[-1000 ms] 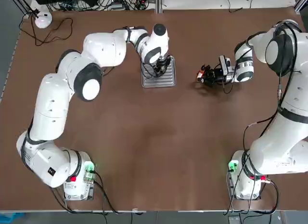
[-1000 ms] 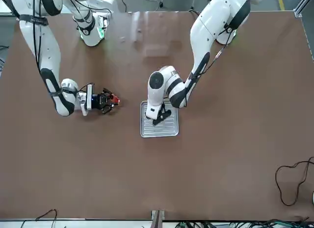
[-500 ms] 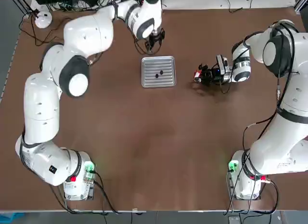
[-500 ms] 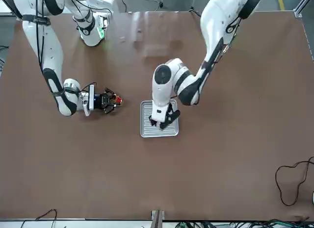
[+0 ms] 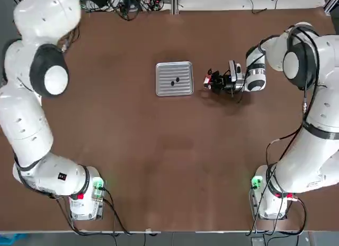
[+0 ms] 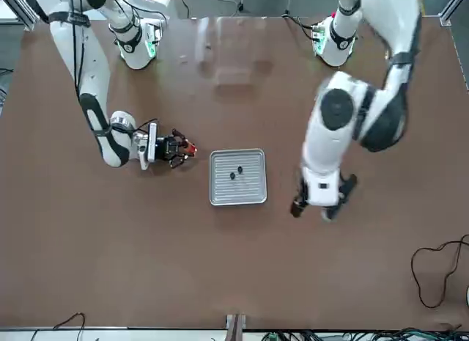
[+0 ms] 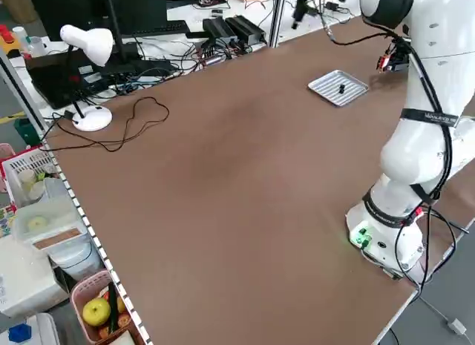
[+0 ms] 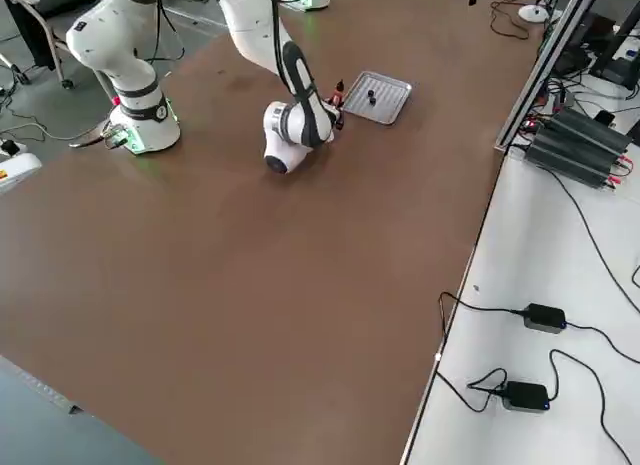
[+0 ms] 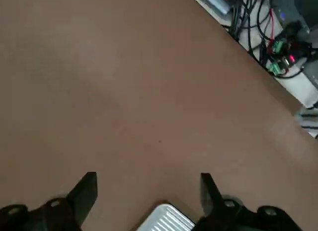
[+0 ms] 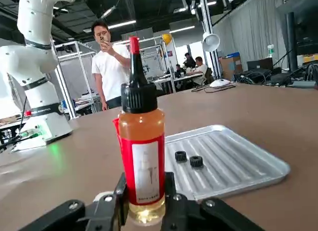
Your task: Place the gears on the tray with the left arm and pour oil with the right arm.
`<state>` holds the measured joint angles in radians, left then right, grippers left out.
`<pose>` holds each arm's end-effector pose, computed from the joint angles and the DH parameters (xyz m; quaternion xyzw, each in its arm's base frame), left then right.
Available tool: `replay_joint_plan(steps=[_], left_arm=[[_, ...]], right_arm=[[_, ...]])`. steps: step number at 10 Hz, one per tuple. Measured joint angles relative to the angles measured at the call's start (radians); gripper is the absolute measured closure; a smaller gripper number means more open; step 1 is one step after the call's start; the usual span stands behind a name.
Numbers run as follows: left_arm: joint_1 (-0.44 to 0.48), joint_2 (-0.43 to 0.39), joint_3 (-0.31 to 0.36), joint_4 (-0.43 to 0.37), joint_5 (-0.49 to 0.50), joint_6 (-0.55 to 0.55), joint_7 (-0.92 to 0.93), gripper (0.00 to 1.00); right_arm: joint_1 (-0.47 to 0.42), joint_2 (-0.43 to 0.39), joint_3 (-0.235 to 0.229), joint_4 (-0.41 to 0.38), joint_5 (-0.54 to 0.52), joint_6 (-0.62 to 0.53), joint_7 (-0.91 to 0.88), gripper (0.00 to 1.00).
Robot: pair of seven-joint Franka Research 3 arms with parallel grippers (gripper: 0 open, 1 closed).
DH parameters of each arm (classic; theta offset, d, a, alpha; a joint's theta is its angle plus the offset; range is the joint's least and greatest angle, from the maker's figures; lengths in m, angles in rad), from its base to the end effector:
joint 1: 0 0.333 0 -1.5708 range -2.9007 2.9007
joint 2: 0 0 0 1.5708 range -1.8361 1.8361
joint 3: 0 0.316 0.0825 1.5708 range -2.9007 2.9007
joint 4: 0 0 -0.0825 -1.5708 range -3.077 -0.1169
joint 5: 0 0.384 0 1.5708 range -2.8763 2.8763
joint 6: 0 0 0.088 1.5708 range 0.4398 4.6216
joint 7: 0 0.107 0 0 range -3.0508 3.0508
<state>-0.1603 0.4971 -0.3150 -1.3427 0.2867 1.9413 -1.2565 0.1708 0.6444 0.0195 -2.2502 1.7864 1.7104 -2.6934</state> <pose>0.6608 -0.2673 0.4646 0.9288 0.3598 0.0889 0.0063 0.4484 0.1806 0.0910 -0.5815 -0.4447 -0.4435 0.5171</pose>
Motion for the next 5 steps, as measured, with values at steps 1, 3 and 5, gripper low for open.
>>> replay_joint_plan(steps=[1, 3, 5], left_arm=[[0.059, -0.013, -0.003, -0.002, -0.018, -0.039, 0.081, 0.05], [0.163, -0.041, -0.006, -0.008, -0.053, -0.090, 0.254, 0.00], [0.258, -0.095, -0.004, -0.021, -0.129, -0.112, 0.451, 0.00]], right_arm=[[0.004, -0.006, 0.034, 0.000, 0.029, 0.043, 0.019, 0.69], [0.006, -0.020, 0.101, -0.001, 0.094, 0.116, 0.057, 0.69], [0.007, -0.034, 0.178, -0.001, 0.168, 0.190, 0.076, 0.69]])
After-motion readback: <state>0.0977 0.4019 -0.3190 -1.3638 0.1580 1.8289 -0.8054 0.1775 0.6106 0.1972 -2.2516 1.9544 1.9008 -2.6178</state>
